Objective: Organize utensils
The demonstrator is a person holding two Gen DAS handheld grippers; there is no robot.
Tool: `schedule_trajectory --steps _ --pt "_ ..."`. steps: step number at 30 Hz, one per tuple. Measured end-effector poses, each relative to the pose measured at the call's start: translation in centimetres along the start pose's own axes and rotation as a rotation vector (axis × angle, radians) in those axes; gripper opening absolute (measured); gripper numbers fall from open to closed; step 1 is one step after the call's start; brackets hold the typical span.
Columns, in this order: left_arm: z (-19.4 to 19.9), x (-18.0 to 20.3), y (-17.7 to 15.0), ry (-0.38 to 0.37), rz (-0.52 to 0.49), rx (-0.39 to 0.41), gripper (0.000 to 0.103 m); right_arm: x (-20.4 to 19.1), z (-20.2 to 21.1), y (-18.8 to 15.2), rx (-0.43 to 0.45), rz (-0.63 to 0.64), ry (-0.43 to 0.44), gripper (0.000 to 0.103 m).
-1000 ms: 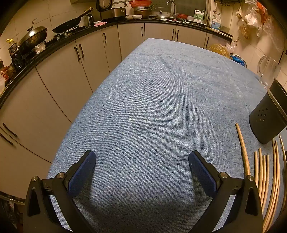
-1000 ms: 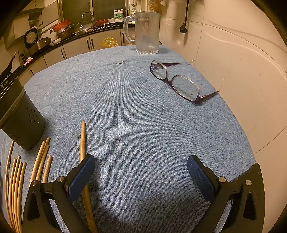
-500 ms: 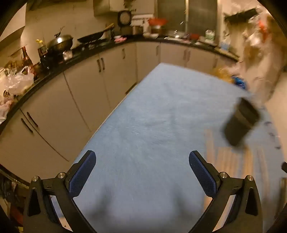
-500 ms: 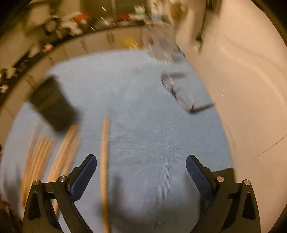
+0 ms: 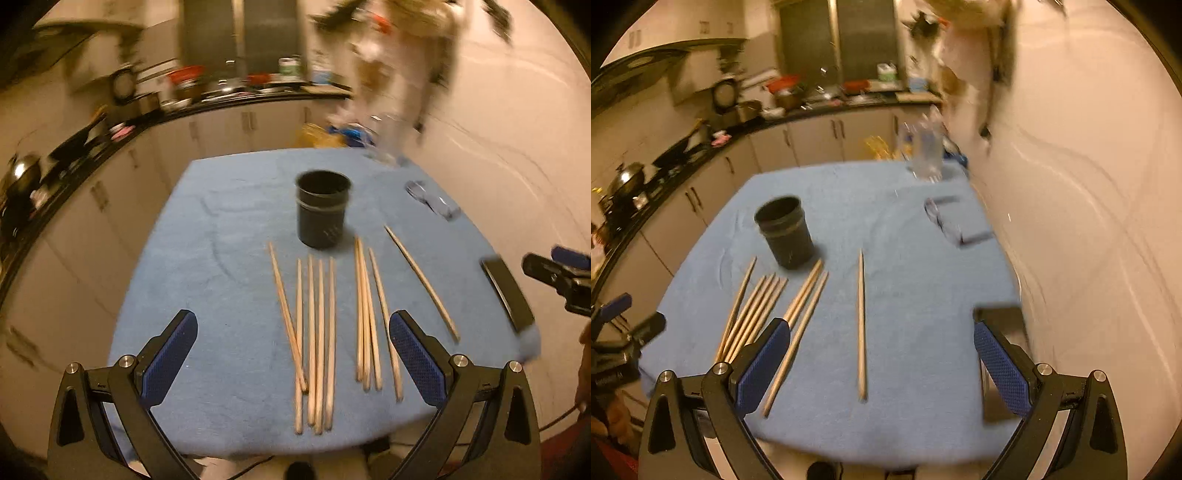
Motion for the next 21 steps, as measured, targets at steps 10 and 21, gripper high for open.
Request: schedule_trajectory --steps 10,21 --pt "0.3 -0.5 -2.1 -0.060 -0.119 -0.014 0.103 -4.5 2.1 -5.1 0.003 -0.022 -0.038 0.101" --pt "1.0 -2.4 -2.1 -0.063 -0.132 -0.006 0.103 -6.8 4.2 -5.6 0.037 -0.026 -0.073 0.101"
Point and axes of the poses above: each gripper's, at about its wrist camera, not at the fingertips, and z roughly against the way its jaws point, x to its right, y to its top, the point moved 4 cm from there along -z, roughly the way its jaws point, and after that the axes turned 10 degrees about -x, right-handed, at the moved point
